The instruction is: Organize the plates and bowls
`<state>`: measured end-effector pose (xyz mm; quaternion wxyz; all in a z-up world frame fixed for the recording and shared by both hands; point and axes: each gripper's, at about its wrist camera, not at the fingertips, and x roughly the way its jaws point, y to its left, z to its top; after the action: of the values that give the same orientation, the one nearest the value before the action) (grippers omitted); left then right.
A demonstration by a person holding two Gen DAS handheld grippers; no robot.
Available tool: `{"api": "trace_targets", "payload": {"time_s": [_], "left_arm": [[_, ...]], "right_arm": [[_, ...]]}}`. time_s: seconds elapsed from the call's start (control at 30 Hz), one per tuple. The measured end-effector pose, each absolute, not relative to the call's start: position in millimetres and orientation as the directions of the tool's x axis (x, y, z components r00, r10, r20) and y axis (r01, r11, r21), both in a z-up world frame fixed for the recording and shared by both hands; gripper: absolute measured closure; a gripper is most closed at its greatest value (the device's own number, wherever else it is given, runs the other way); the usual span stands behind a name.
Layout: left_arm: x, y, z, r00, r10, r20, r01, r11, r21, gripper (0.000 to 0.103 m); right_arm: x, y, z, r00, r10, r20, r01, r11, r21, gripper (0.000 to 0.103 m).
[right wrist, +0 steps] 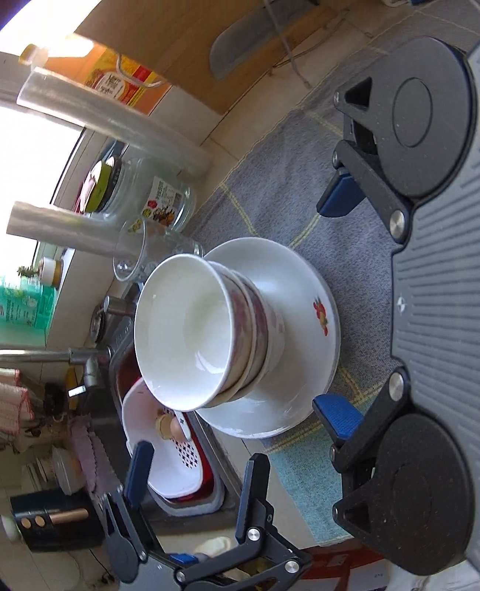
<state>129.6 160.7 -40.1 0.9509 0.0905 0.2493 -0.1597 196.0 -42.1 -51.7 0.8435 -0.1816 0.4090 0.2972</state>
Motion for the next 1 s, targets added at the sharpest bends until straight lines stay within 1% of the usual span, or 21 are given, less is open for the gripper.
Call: {"api": "trace_targets", "payload": {"time_s": [0.1, 0.2, 0.23, 0.27, 0.33, 0.43, 0.77, 1.0], "left_arm": [[119.8, 157.0, -32.2, 0.829, -0.162, -0.536, 0.207, 0.978, 0.024, 0.001], [115.1, 149.9, -22.5, 0.798, -0.073, -0.598, 0.065, 0.997, -0.035, 0.001], [110.9, 147.8, -18.2, 0.797, -0.061, -0.601, 0.038, 0.998, -0.051, 0.001], [107.2, 145.5, -14.0, 0.798, -0.047, -0.601, 0.013, 0.998, -0.061, 0.001], [100.8, 137.8, -5.9, 0.788, 0.002, -0.616, -0.036, 0.998, -0.042, 0.001], [88.2, 128.4, 2.3, 0.785, 0.06, -0.616, -0.072, 0.997, 0.006, 0.001], [62.3, 122.8, 12.5, 0.786, 0.088, -0.612, -0.106, 0.994, 0.007, 0.001], [58.6, 124.0, 14.5, 0.788, 0.098, -0.608, -0.121, 0.993, 0.002, 0.001]], "right_arm": [[181.0, -55.2, -46.6, 0.547, 0.275, -0.791, -0.483, 0.875, -0.03, 0.0], [159.0, -62.4, -37.8, 0.591, 0.232, -0.772, -0.373, 0.928, -0.007, 0.0], [153.2, -63.1, -34.8, 0.603, 0.221, -0.767, -0.349, 0.937, -0.005, 0.0], [145.6, -65.6, -31.1, 0.615, 0.211, -0.76, -0.326, 0.945, -0.001, 0.0], [134.1, -68.4, -23.3, 0.634, 0.195, -0.748, -0.284, 0.959, 0.009, 0.0], [119.9, -70.7, -13.6, 0.647, 0.205, -0.735, -0.261, 0.965, 0.039, 0.0], [96.3, -71.7, -0.3, 0.679, 0.201, -0.706, -0.245, 0.969, 0.04, 0.0], [93.1, -70.0, 2.0, 0.688, 0.202, -0.697, -0.243, 0.969, 0.041, 0.0]]}}
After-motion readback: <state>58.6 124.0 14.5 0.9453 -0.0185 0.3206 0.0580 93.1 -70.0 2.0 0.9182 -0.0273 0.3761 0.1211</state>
